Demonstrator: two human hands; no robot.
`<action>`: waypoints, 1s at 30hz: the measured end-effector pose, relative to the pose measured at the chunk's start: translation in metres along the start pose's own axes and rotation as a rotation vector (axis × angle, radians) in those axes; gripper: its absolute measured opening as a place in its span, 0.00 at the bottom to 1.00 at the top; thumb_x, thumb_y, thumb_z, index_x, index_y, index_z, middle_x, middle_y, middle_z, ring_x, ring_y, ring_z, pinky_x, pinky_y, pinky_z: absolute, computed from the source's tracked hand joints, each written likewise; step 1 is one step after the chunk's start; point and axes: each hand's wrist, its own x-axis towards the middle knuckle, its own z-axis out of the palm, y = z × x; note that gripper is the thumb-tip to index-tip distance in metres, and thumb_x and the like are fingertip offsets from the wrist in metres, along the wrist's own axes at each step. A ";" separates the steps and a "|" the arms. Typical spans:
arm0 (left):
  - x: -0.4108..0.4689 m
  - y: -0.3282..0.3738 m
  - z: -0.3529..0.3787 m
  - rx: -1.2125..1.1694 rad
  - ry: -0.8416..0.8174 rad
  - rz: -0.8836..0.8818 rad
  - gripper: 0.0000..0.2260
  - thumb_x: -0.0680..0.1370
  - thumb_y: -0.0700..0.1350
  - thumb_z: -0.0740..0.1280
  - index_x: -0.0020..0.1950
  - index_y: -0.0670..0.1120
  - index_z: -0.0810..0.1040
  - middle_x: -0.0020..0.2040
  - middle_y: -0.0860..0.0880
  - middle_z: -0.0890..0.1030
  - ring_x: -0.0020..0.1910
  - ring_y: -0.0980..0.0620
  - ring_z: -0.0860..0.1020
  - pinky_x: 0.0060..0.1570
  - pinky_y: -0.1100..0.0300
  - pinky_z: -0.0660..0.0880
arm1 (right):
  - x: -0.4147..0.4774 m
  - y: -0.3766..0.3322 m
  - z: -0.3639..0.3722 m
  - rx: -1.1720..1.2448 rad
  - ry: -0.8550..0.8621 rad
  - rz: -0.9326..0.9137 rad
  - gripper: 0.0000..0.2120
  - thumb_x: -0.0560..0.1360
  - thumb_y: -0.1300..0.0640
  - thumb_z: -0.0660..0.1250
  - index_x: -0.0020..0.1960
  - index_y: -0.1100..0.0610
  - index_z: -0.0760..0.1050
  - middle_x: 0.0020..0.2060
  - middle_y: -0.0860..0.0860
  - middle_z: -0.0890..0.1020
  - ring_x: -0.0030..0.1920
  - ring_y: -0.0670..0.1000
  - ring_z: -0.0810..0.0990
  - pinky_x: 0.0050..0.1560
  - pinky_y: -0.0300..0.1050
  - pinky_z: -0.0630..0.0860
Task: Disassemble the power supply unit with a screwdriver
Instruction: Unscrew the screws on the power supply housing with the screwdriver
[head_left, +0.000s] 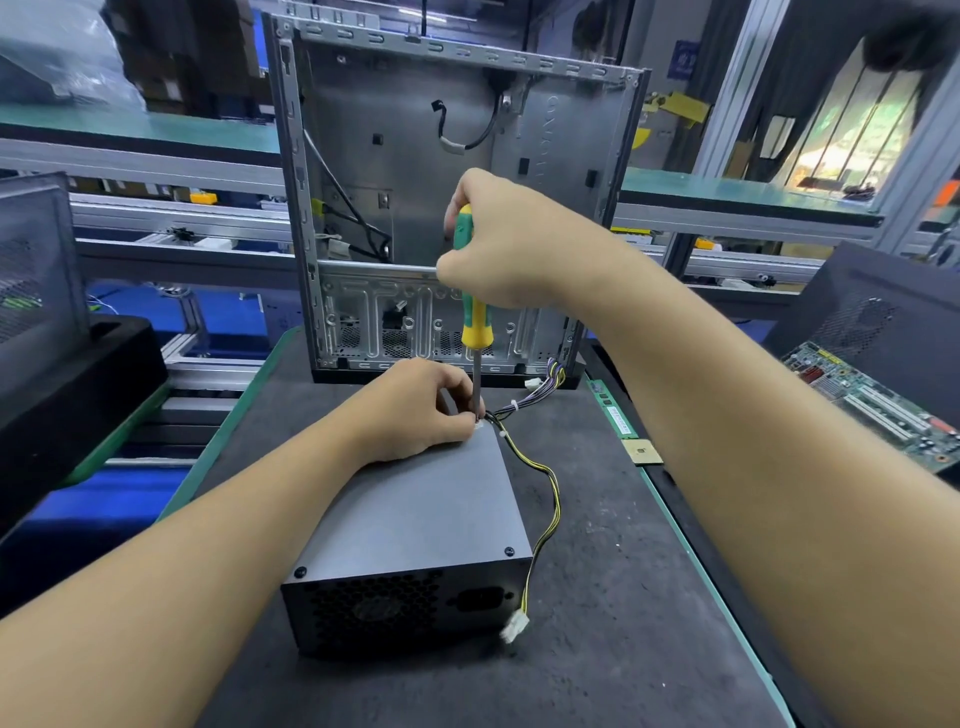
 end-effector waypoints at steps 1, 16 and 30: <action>0.000 0.000 0.000 0.005 0.004 0.006 0.04 0.74 0.46 0.72 0.41 0.54 0.82 0.34 0.62 0.82 0.33 0.62 0.78 0.35 0.72 0.71 | 0.000 0.001 0.001 -0.003 0.001 0.004 0.12 0.75 0.53 0.63 0.56 0.54 0.68 0.42 0.49 0.76 0.38 0.49 0.75 0.35 0.45 0.69; -0.001 0.002 0.002 0.058 0.006 0.019 0.02 0.73 0.48 0.71 0.42 0.54 0.80 0.38 0.64 0.81 0.37 0.61 0.80 0.37 0.70 0.72 | 0.001 0.004 0.006 -0.035 0.099 0.032 0.12 0.77 0.50 0.61 0.56 0.57 0.71 0.47 0.51 0.76 0.47 0.55 0.75 0.38 0.45 0.69; -0.003 0.006 -0.002 -0.021 -0.019 -0.036 0.06 0.74 0.43 0.69 0.44 0.53 0.83 0.35 0.64 0.82 0.32 0.64 0.76 0.33 0.73 0.70 | 0.004 0.000 0.008 -0.009 0.108 0.032 0.12 0.79 0.51 0.59 0.56 0.57 0.72 0.43 0.48 0.74 0.48 0.54 0.75 0.38 0.46 0.69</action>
